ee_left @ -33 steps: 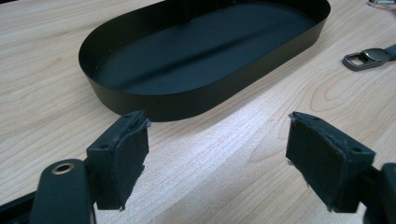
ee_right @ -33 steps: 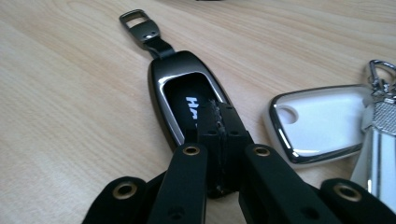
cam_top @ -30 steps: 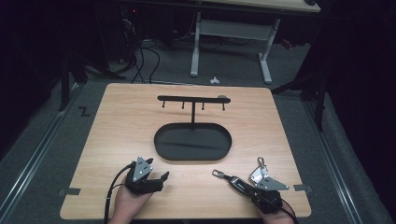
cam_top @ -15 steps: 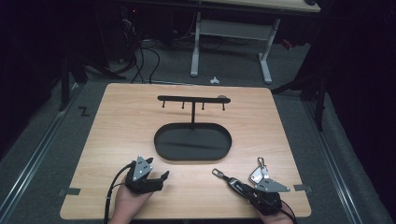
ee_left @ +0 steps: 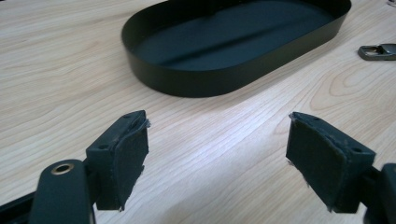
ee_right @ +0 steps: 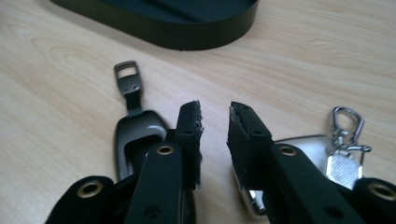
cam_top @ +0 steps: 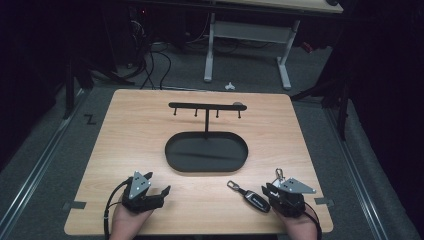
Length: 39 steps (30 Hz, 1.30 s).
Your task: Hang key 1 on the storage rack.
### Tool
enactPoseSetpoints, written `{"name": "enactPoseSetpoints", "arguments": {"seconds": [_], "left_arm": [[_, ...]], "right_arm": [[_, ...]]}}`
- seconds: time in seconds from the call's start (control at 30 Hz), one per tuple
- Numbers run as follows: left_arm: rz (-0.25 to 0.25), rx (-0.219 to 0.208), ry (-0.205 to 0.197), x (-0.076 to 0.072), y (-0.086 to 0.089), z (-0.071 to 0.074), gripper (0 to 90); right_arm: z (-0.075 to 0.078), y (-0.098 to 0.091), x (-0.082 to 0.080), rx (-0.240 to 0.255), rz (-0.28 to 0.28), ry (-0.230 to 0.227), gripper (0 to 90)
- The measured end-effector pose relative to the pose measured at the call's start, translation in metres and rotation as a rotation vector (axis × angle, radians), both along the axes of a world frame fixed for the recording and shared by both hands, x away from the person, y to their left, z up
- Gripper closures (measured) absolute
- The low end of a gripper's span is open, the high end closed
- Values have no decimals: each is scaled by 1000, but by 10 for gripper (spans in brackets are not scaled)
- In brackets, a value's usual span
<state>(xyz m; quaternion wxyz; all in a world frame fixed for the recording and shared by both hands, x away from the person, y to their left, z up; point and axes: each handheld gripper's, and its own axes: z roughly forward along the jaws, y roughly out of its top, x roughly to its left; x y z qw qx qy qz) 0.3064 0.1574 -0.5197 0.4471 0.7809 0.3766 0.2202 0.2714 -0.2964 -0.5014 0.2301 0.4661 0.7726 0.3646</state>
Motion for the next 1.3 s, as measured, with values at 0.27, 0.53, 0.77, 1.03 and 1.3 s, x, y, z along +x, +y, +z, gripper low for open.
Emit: {"name": "enactPoseSetpoints", "arguments": {"seconds": [0.27, 0.53, 0.77, 1.03, 1.3], "left_arm": [[42, -5, 3, -9, 17, 0, 217], [30, 11, 5, -12, 16, -3, 217], [8, 19, 5, -12, 12, -3, 217], [-2, 14, 7, -10, 11, -2, 217], [-13, 17, 7, -10, 9, -3, 217]], "right_arm": [[0, -5, 18, -28, -12, 46, 670], [2, 0, 33, -71, 0, 132, 654], [14, 2, 44, -157, 30, 223, 580], [24, 11, 57, -243, 75, 324, 548], [34, 28, 67, -312, 136, 415, 510]]}}
